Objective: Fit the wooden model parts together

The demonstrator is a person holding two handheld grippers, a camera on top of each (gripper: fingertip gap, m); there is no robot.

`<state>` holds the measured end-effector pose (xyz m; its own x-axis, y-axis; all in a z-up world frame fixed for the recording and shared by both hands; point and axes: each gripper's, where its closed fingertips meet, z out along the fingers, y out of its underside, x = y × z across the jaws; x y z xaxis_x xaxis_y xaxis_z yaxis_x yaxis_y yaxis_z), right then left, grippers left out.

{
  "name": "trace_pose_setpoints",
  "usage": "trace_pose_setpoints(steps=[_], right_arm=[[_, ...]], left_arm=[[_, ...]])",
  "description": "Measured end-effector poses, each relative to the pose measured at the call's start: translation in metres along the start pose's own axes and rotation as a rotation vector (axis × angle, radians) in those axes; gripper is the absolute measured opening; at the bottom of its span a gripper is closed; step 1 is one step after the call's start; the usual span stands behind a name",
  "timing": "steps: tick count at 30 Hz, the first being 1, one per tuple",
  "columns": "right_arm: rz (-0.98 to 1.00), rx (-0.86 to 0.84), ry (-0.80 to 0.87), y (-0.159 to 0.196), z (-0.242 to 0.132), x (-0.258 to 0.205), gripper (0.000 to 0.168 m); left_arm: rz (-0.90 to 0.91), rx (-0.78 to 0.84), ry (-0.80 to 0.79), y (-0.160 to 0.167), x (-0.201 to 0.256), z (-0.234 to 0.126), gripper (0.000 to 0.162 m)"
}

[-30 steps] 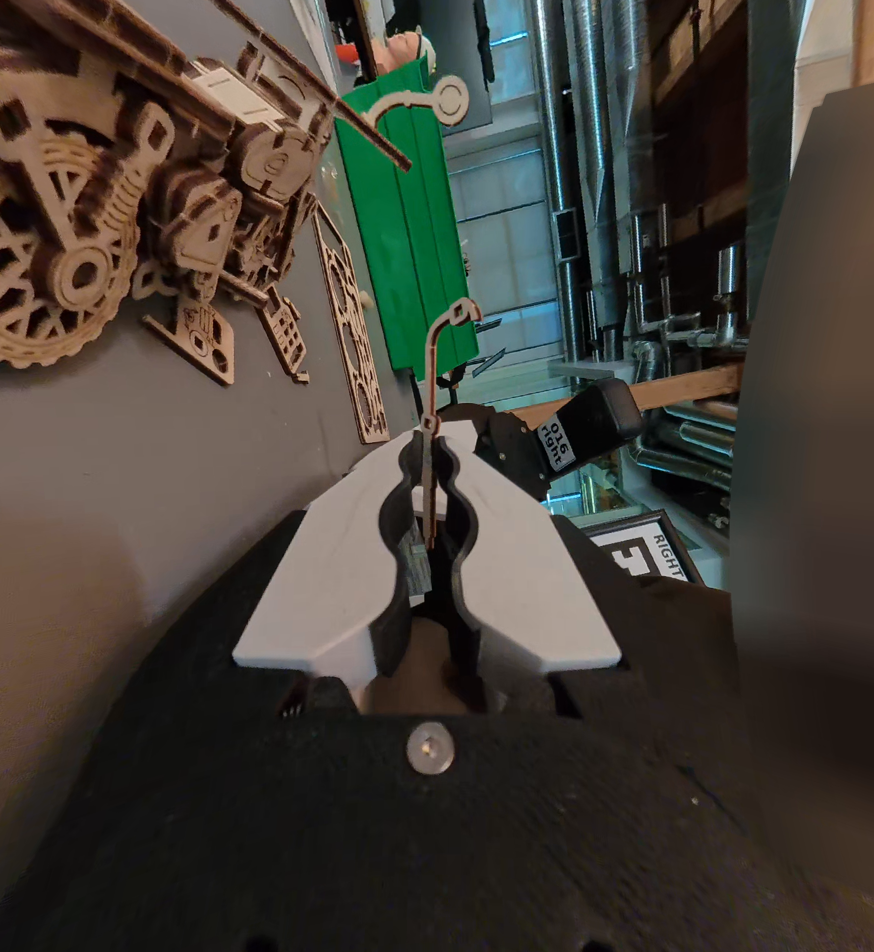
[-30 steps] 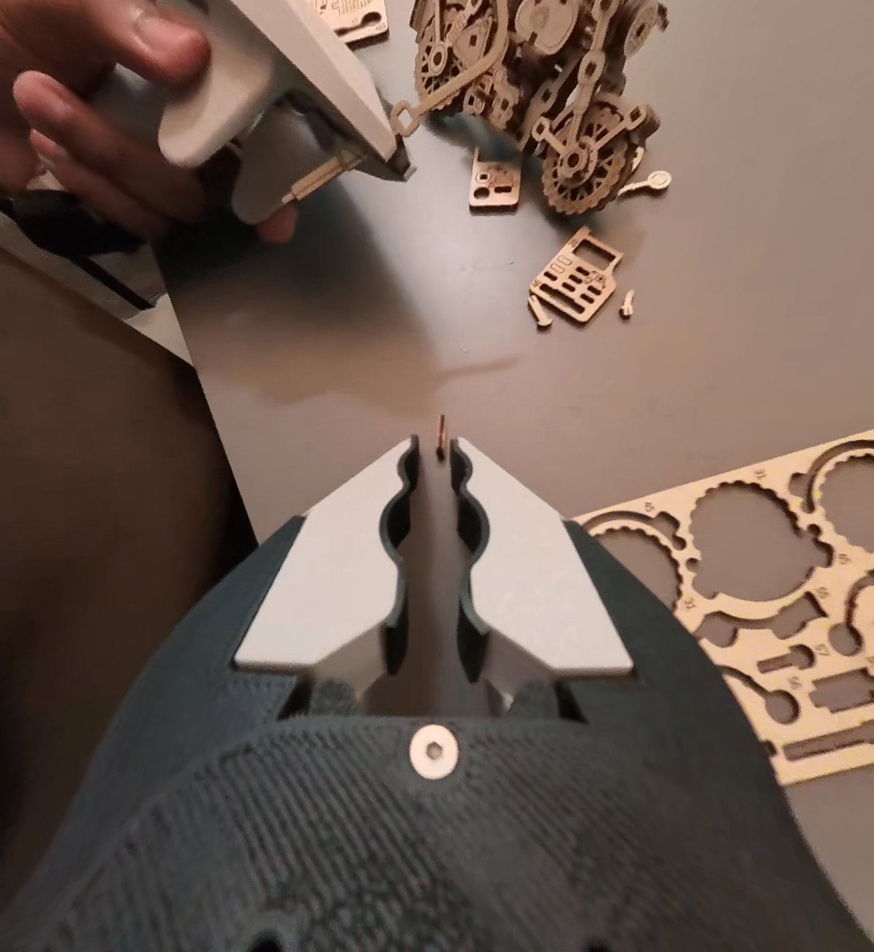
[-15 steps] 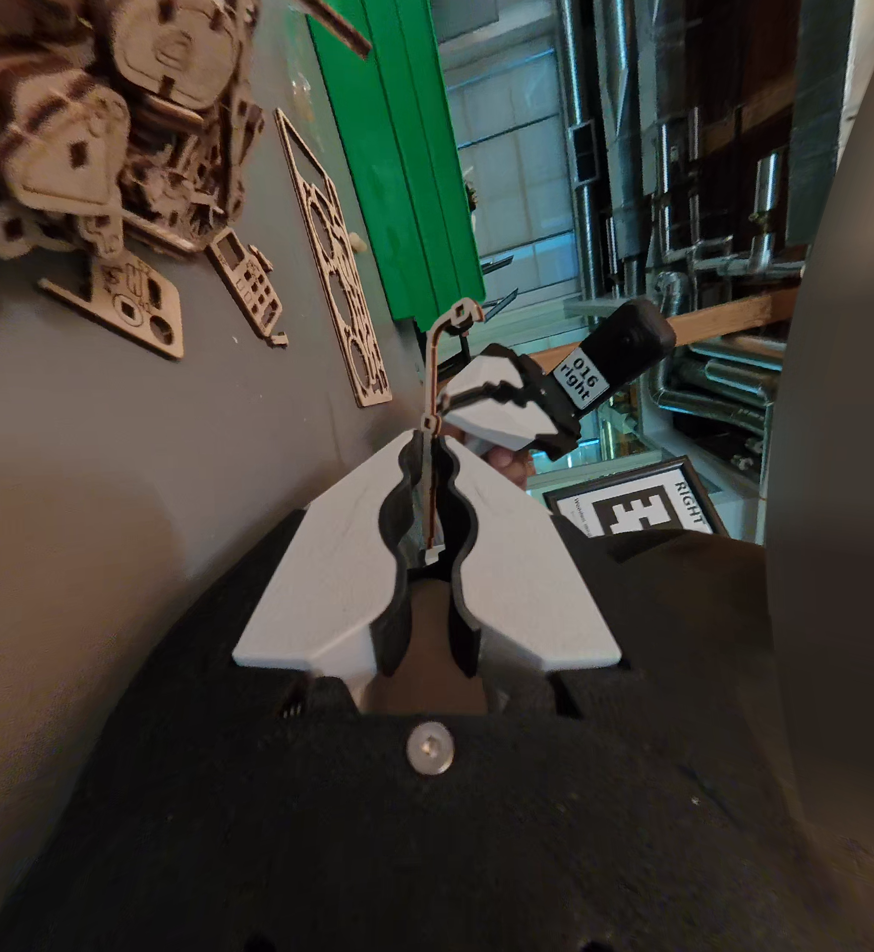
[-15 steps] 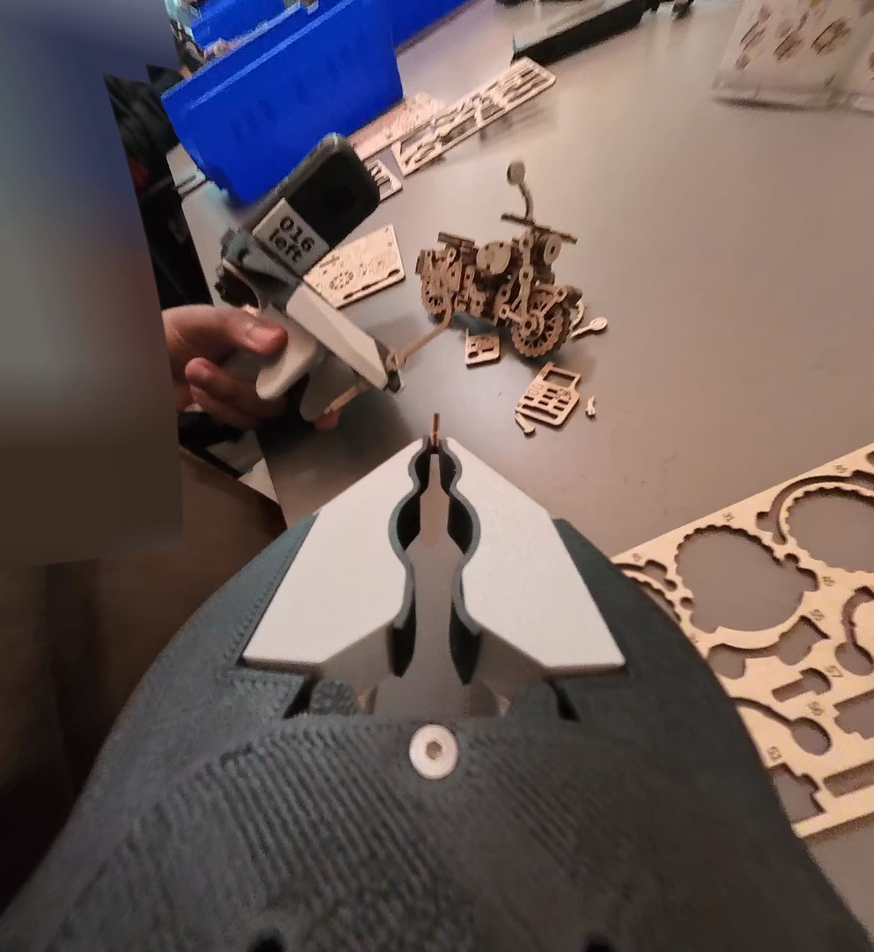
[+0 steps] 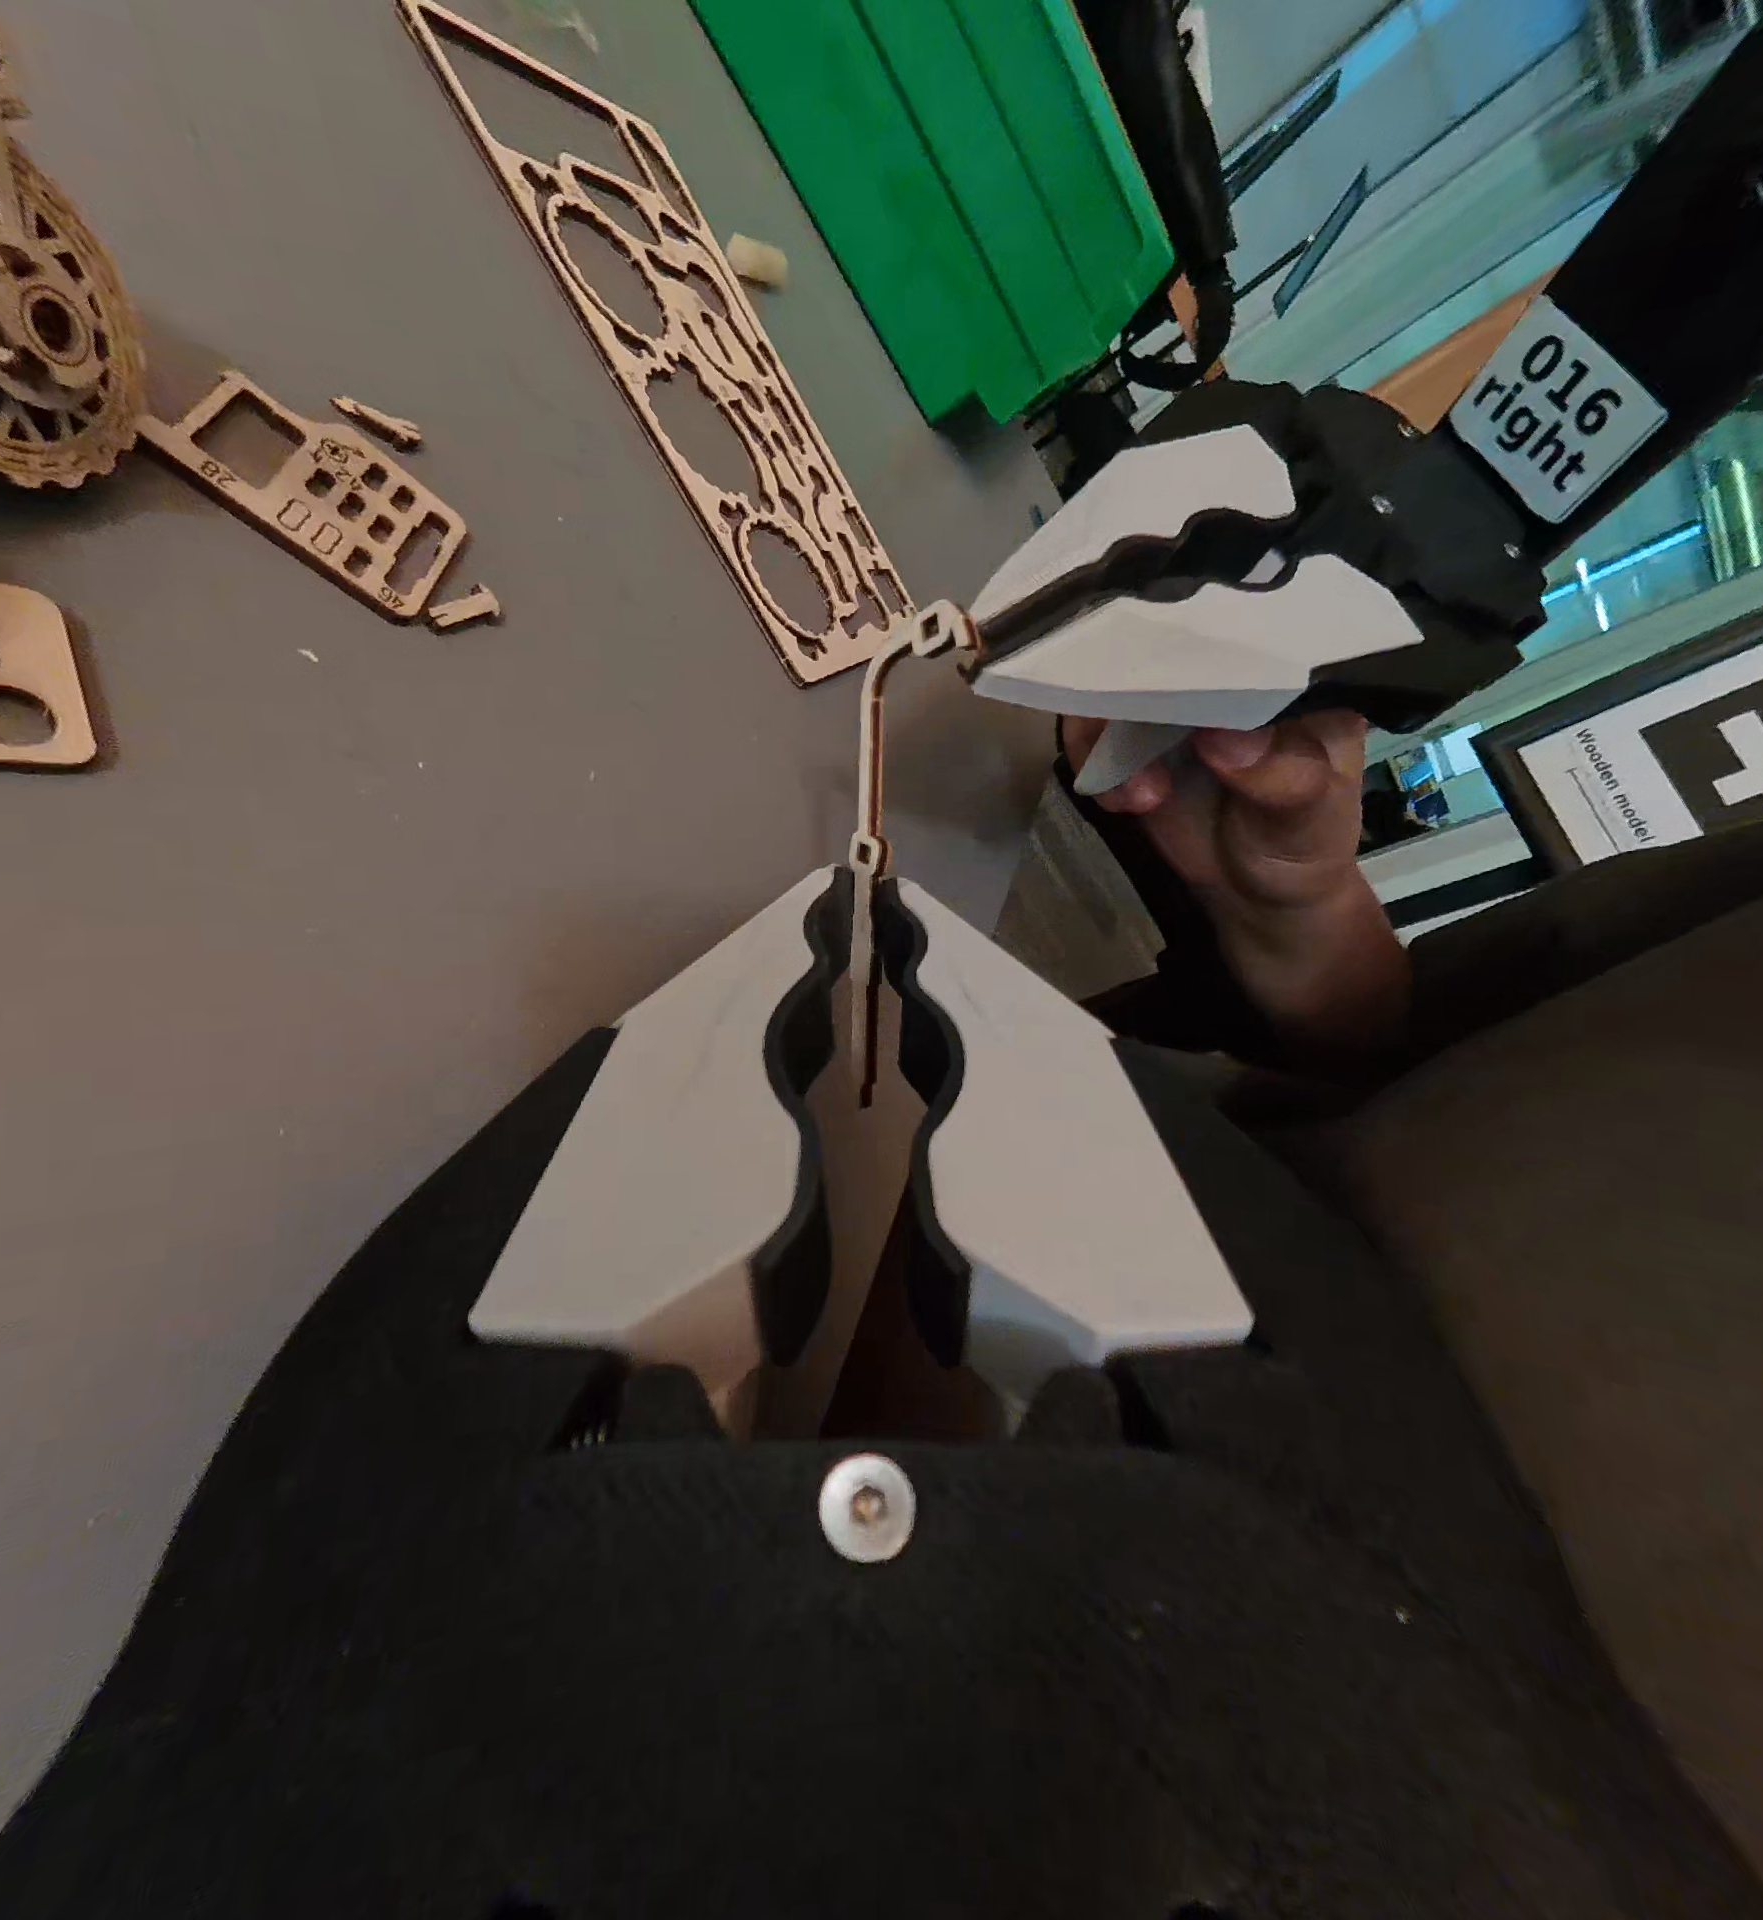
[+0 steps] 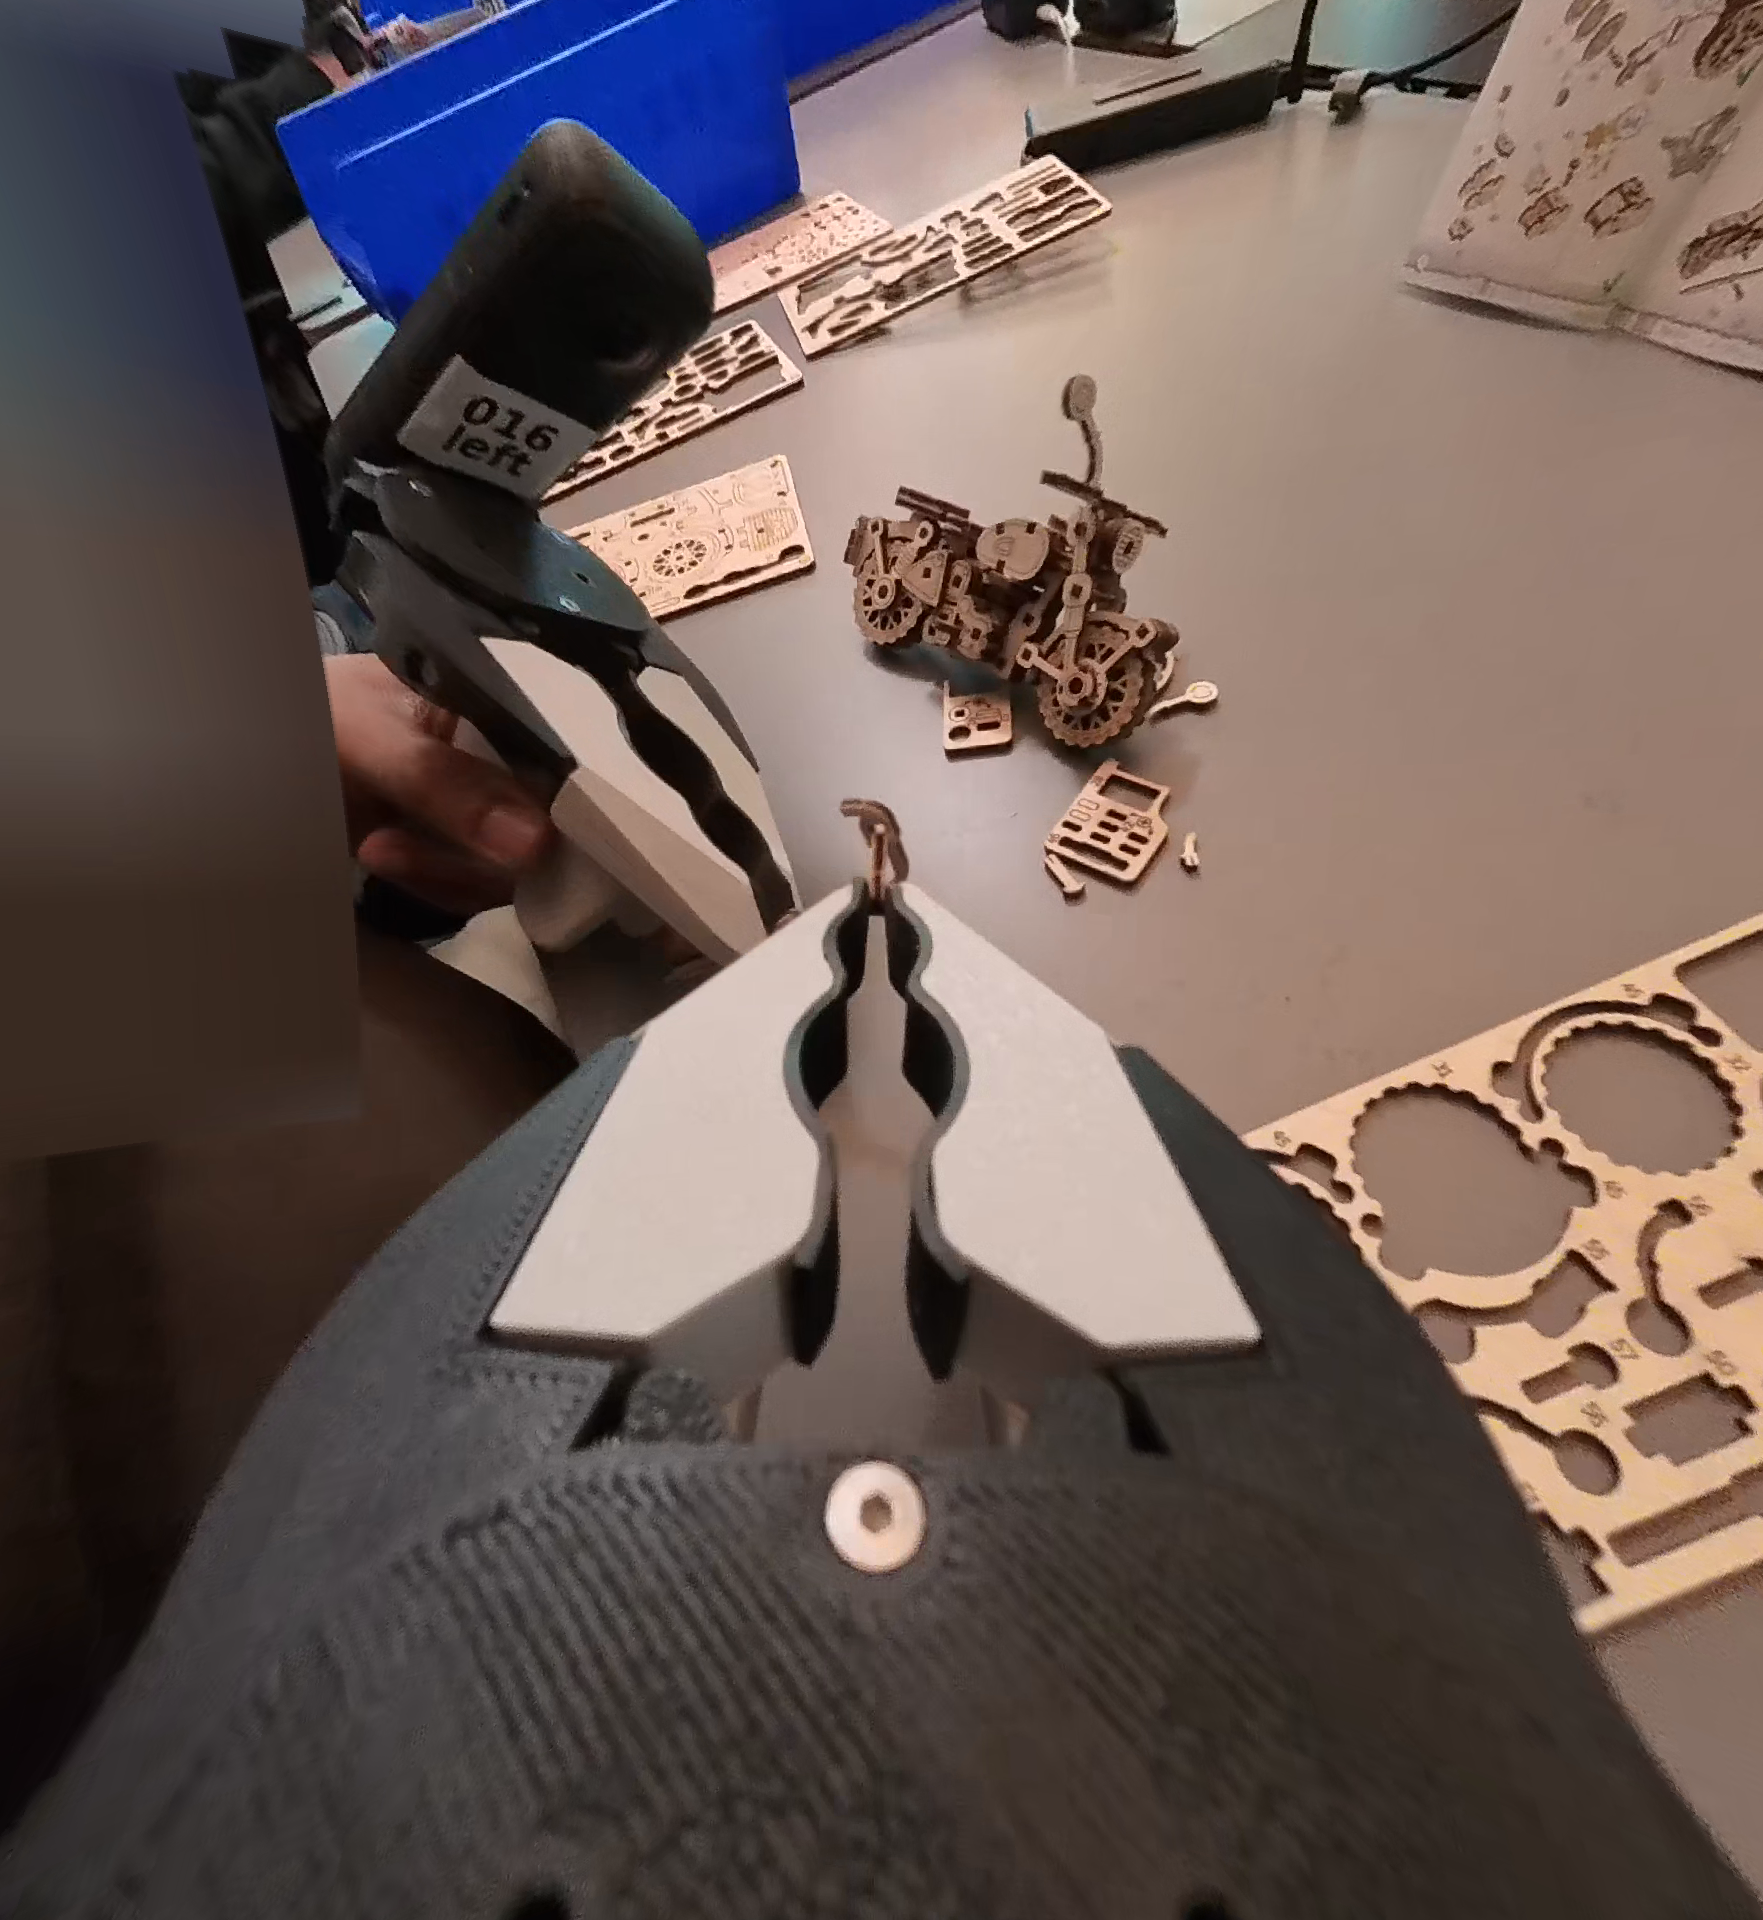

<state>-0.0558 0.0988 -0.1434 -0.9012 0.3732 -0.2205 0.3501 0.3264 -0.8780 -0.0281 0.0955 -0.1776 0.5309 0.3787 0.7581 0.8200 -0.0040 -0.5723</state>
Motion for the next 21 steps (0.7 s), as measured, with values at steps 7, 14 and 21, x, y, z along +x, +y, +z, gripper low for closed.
trace_pose_setpoints(steps=[7,14,21], right_arm=[[-0.029,-0.024,0.023,0.0017,0.0010,-0.0002,0.001],[-0.064,-0.053,0.049,0.0048,0.0026,0.0000,0.001],[-0.062,-0.061,0.050,0.0067,0.0033,0.0004,0.001]], left_arm=[[0.074,-0.019,-0.063,0.0025,-0.0039,0.0006,0.003],[0.165,-0.042,-0.135,0.0052,-0.0075,0.0014,0.003],[0.186,-0.046,-0.149,0.0055,-0.0080,0.0015,0.003]])
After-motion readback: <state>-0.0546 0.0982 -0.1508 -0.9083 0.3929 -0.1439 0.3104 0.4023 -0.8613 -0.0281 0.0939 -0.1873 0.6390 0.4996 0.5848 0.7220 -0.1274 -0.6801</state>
